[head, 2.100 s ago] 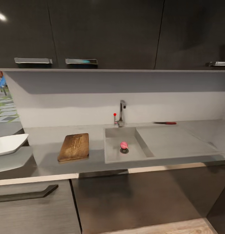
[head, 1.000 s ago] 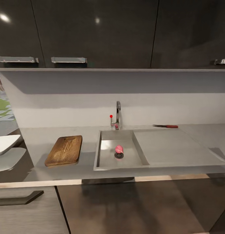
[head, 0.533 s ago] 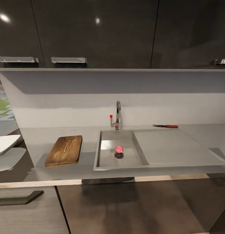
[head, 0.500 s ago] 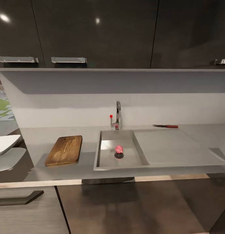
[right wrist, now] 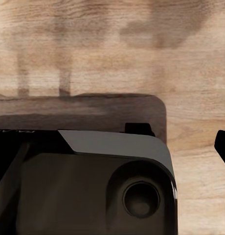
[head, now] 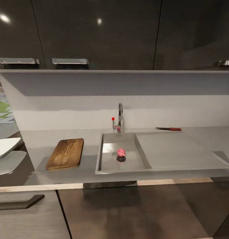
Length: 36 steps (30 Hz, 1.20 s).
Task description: In the kitchen, take the Vidalia onion out of the sink, dice it on the chopping board with the paring knife, put the diced onion into the bowl on the countertop, then place both the paring knife and the chopping board into the sink.
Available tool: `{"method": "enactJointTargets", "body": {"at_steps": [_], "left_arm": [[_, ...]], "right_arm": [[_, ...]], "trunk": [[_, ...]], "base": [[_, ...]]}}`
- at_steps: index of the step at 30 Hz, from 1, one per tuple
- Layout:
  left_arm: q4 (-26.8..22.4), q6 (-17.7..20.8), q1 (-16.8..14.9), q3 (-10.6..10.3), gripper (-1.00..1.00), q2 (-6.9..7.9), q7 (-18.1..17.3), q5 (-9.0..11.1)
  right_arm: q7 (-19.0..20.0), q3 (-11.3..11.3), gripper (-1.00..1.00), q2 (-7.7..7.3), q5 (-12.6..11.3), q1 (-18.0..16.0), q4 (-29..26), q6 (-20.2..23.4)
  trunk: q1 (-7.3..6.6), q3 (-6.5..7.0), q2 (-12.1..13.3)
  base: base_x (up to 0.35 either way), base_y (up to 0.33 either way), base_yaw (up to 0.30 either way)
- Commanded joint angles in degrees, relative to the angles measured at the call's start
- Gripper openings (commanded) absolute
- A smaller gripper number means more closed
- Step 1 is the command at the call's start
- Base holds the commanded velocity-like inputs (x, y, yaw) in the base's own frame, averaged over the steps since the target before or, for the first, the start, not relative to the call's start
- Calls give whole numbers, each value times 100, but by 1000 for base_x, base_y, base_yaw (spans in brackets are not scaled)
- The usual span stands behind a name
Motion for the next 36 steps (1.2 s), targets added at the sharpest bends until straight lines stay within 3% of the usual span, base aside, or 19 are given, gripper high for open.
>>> {"method": "enactJointTargets", "body": {"at_steps": [1, 11, 25, 36], "left_arm": [[-1, -21, 0, 2, 100, -1, 2, -1], [0, -35, 0, 8, 100, -4, 2, -1], [-18, -35, 0, 10, 100, -7, 2, 20], [-45, 6, 0, 17, 100, -70, 20, 31]], "right_arm": [[-5, 3, 100, 0, 1, -1, 4, -14], [-5, -10, 100, 8, 0, -1, 7, -14], [-5, -15, 100, 9, 0, -1, 7, -14], [-5, -29, 100, -2, 0, -1, -39, -23]], "trunk": [[0, -5, -3], [0, -5, -3], [0, -5, -3], [0, -5, -3]], "base": [[0, 0, 0], [-27, 0, 0], [-255, -62, 0], [-37, -3, 0]]}}
